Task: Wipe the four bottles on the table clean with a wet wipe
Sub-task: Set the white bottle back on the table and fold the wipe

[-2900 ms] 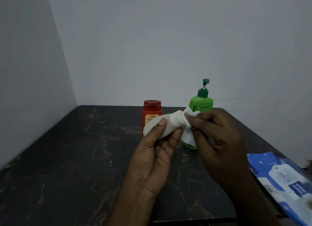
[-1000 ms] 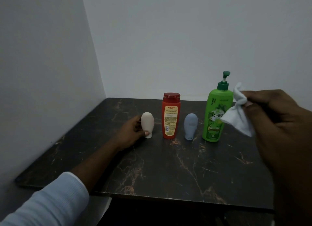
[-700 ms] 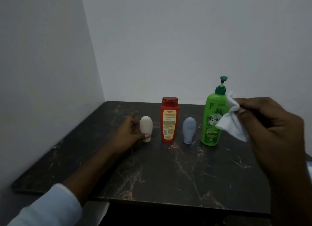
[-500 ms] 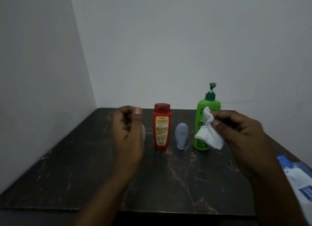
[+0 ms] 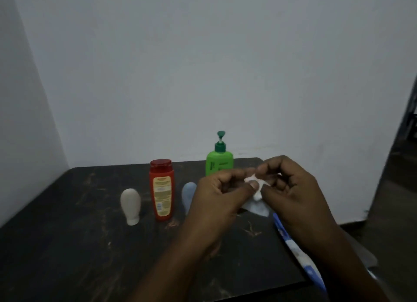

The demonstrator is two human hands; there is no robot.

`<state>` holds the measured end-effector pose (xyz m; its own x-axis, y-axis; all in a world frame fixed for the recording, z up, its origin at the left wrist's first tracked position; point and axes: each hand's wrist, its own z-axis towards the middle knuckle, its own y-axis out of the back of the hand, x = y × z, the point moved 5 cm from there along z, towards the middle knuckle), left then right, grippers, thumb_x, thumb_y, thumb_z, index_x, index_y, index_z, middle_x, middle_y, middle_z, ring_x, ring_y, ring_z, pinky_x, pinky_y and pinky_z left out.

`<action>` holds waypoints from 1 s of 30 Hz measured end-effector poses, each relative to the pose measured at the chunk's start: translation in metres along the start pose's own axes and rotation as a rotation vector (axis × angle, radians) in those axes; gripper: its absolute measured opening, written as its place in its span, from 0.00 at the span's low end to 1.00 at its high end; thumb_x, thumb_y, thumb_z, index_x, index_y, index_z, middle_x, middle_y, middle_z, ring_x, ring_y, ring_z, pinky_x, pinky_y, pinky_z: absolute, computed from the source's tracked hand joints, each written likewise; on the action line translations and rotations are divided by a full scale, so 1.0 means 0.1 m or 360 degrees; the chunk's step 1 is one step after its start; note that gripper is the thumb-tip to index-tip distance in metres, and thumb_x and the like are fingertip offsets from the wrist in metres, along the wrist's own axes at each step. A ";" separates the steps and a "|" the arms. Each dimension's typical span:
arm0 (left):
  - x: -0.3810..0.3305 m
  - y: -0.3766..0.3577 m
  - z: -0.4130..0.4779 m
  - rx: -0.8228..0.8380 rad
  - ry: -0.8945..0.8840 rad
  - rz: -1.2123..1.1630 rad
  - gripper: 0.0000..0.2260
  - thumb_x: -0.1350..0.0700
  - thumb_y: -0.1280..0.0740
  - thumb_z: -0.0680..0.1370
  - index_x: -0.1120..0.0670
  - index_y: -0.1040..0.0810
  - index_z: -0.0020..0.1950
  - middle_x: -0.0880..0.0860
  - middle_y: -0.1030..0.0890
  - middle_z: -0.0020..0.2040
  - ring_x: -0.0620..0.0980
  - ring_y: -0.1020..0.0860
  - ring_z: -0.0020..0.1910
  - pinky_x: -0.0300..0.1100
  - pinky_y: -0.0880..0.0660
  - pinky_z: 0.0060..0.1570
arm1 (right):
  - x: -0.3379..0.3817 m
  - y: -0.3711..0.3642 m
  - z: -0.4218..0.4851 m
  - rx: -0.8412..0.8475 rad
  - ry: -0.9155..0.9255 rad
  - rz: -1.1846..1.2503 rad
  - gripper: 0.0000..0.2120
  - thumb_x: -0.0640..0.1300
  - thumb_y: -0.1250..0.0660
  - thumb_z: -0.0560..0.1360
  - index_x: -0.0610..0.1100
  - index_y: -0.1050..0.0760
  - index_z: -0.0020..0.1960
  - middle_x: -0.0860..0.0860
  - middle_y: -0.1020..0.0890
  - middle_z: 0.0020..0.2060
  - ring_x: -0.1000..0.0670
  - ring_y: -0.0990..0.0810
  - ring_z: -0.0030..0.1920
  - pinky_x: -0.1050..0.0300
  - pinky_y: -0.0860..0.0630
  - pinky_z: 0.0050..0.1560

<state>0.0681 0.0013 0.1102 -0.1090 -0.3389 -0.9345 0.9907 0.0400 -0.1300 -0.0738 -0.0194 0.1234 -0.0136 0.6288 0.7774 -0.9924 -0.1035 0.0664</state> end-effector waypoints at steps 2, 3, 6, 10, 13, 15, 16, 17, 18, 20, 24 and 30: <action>0.07 -0.14 0.02 0.0097 0.0036 -0.0048 0.10 0.66 0.29 0.76 0.59 0.16 0.56 0.59 0.13 0.50 0.60 0.15 0.52 0.55 0.19 0.55 | -0.01 0.18 -0.06 -0.0091 -0.0031 -0.0139 0.13 0.27 0.30 0.72 0.44 0.22 0.47 0.49 0.15 0.39 0.52 0.15 0.39 0.59 0.19 0.39; 0.10 -0.22 0.04 0.0136 0.0026 -0.0050 0.10 0.67 0.29 0.76 0.59 0.16 0.56 0.59 0.13 0.50 0.60 0.15 0.52 0.55 0.19 0.55 | -0.02 0.28 -0.10 -0.0133 -0.0042 -0.0203 0.13 0.28 0.30 0.72 0.45 0.21 0.48 0.49 0.15 0.38 0.52 0.16 0.37 0.57 0.18 0.39; 0.15 -0.46 0.12 0.0231 -0.0091 0.0029 0.12 0.69 0.27 0.74 0.59 0.16 0.56 0.57 0.13 0.51 0.58 0.15 0.52 0.52 0.18 0.54 | -0.04 0.61 -0.20 -0.0284 -0.0075 -0.0246 0.08 0.33 0.28 0.74 0.45 0.20 0.48 0.49 0.16 0.38 0.53 0.17 0.34 0.61 0.19 0.36; 0.24 -0.89 0.17 0.0330 -0.0176 0.0102 0.16 0.69 0.24 0.70 0.57 0.18 0.56 0.56 0.14 0.48 0.54 0.14 0.49 0.49 0.17 0.51 | -0.10 1.02 -0.35 -0.0394 -0.0245 -0.0113 0.05 0.39 0.32 0.76 0.42 0.17 0.47 0.46 0.14 0.40 0.48 0.14 0.38 0.59 0.18 0.35; 0.34 -1.28 0.14 0.0430 -0.0130 0.0061 0.14 0.70 0.23 0.69 0.58 0.18 0.51 0.56 0.14 0.46 0.51 0.14 0.45 0.43 0.17 0.45 | -0.10 1.39 -0.51 -0.0510 -0.0307 0.0000 0.12 0.54 0.28 0.73 0.46 0.14 0.46 0.44 0.13 0.42 0.43 0.13 0.42 0.56 0.17 0.37; 0.43 -1.56 0.07 0.0519 -0.0126 0.0103 0.10 0.68 0.22 0.69 0.60 0.19 0.47 0.55 0.14 0.44 0.47 0.14 0.40 0.37 0.19 0.38 | -0.07 1.62 -0.66 -0.0524 -0.0341 -0.0036 0.20 0.64 0.25 0.66 0.50 0.14 0.47 0.45 0.13 0.43 0.46 0.13 0.43 0.58 0.17 0.38; 0.49 -1.70 0.04 0.0544 -0.0172 0.0171 0.09 0.66 0.22 0.70 0.60 0.19 0.45 0.53 0.14 0.42 0.44 0.15 0.37 0.35 0.20 0.36 | -0.05 1.73 -0.74 -0.0525 -0.0351 -0.0106 0.17 0.62 0.25 0.67 0.50 0.14 0.47 0.45 0.13 0.43 0.46 0.13 0.43 0.58 0.17 0.39; 0.56 -1.84 0.02 0.0570 -0.0218 0.0225 0.07 0.64 0.22 0.70 0.60 0.19 0.44 0.52 0.15 0.40 0.43 0.16 0.35 0.36 0.20 0.34 | -0.03 1.83 -0.82 -0.0534 -0.0341 -0.0193 0.10 0.54 0.26 0.70 0.49 0.14 0.46 0.45 0.13 0.42 0.47 0.13 0.43 0.58 0.17 0.41; 0.62 -1.97 -0.01 0.0611 -0.0246 0.0253 0.06 0.63 0.22 0.71 0.59 0.19 0.43 0.51 0.15 0.39 0.43 0.16 0.35 0.39 0.19 0.35 | -0.03 1.94 -0.91 -0.0549 -0.0333 -0.0270 0.05 0.46 0.27 0.72 0.48 0.14 0.45 0.46 0.13 0.41 0.48 0.13 0.42 0.59 0.17 0.42; 0.76 -2.24 -0.09 0.0732 -0.0217 0.0238 0.06 0.64 0.23 0.71 0.57 0.17 0.43 0.52 0.14 0.42 0.46 0.15 0.42 0.46 0.17 0.44 | -0.07 2.20 -1.11 -0.0664 -0.0349 -0.0391 0.07 0.36 0.28 0.71 0.47 0.14 0.43 0.46 0.13 0.39 0.50 0.14 0.40 0.64 0.19 0.40; 1.05 -2.66 -0.29 0.0989 -0.0007 0.0119 0.08 0.64 0.27 0.74 0.60 0.14 0.52 0.56 0.13 0.50 0.52 0.15 0.51 0.48 0.18 0.54 | -0.25 2.67 -1.52 -0.0828 -0.0460 -0.0471 0.11 0.33 0.26 0.70 0.48 0.15 0.46 0.45 0.14 0.39 0.47 0.16 0.39 0.60 0.20 0.41; 1.51 -3.20 -0.49 0.1049 0.0001 0.0190 0.14 0.70 0.28 0.73 0.54 0.15 0.52 0.51 0.13 0.47 0.46 0.14 0.47 0.41 0.17 0.49 | -0.46 3.06 -2.02 -0.0940 -0.0567 -0.0520 0.16 0.29 0.27 0.71 0.47 0.18 0.52 0.49 0.13 0.47 0.50 0.14 0.46 0.58 0.18 0.48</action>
<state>-0.2689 -0.0167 -0.0056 0.0044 -0.3671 -0.9302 0.8384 -0.5056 0.2035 -0.4016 0.0758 -0.0186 0.2325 0.2595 0.9373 -0.8411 0.5375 0.0598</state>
